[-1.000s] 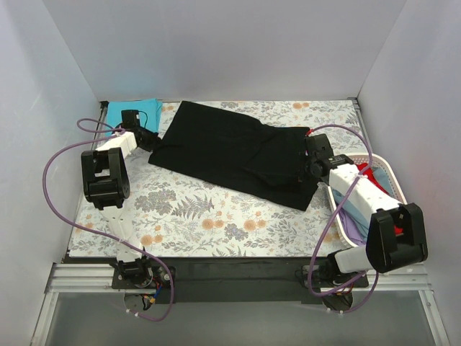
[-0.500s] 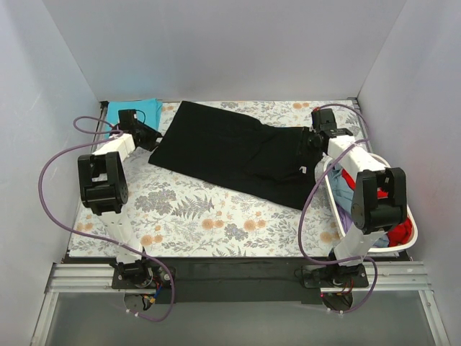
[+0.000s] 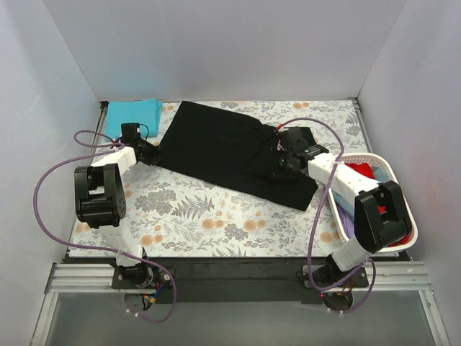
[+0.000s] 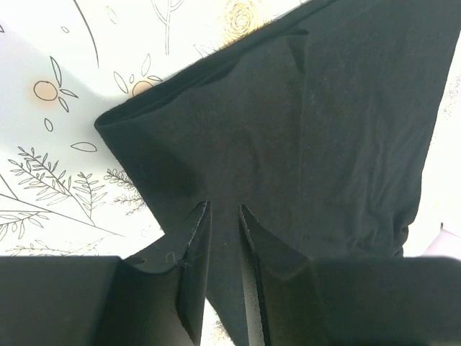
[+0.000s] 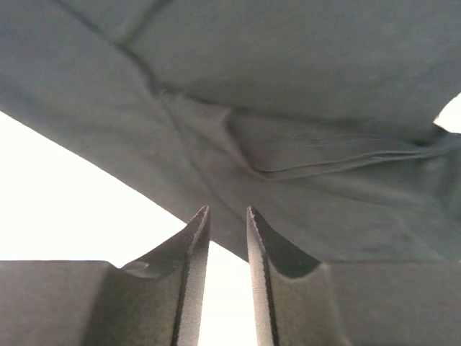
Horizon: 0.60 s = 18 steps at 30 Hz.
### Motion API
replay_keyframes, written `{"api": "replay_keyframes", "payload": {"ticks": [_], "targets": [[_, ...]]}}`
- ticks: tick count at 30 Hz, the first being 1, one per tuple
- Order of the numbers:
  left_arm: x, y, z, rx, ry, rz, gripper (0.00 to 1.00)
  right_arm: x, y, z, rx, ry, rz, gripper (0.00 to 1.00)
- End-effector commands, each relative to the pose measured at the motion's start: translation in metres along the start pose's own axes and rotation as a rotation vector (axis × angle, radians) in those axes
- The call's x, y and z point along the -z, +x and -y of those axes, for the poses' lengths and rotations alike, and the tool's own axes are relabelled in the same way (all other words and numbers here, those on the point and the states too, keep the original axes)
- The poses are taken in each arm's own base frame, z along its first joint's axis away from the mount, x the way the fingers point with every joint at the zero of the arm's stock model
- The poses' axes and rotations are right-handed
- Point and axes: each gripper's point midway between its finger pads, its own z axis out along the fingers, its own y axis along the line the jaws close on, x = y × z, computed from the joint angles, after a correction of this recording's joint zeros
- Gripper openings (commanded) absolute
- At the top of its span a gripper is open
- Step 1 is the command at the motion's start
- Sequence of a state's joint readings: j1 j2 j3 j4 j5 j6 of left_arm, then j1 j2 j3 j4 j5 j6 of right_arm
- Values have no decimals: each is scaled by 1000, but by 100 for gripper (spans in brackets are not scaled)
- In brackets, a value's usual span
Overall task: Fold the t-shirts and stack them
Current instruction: Fold the tshirt
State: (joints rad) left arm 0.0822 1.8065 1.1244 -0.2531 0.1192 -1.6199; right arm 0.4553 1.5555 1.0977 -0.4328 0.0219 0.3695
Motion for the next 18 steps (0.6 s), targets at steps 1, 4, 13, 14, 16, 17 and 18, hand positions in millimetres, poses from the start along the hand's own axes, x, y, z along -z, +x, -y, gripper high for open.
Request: {"api": "replay_keyframes", "payload": {"ticks": [1,4,13,14,16,17,18], "targets": [[16,-12,19,-13,52,47,20,-12,-1,-10,13,-6,7,31],[16,-13,20,-20,57,48,19,-17,7,-16,35,0,-12,29],[13,-14,27,-24,70,36,19,-45,6,0,60,105,-38,29],[13,-14,28,-24,74,36,19,-48,2,2,65,116,-36,29],[13,-16,29,-28,72,42,19,-58,-13,2,67,131,-22,29],[13,-17,30,-29,73,43,19,-61,-21,1,75,132,-13,29],[14,-17,30,-31,74,45,19,-64,-28,2,76,138,-3,29]]}}
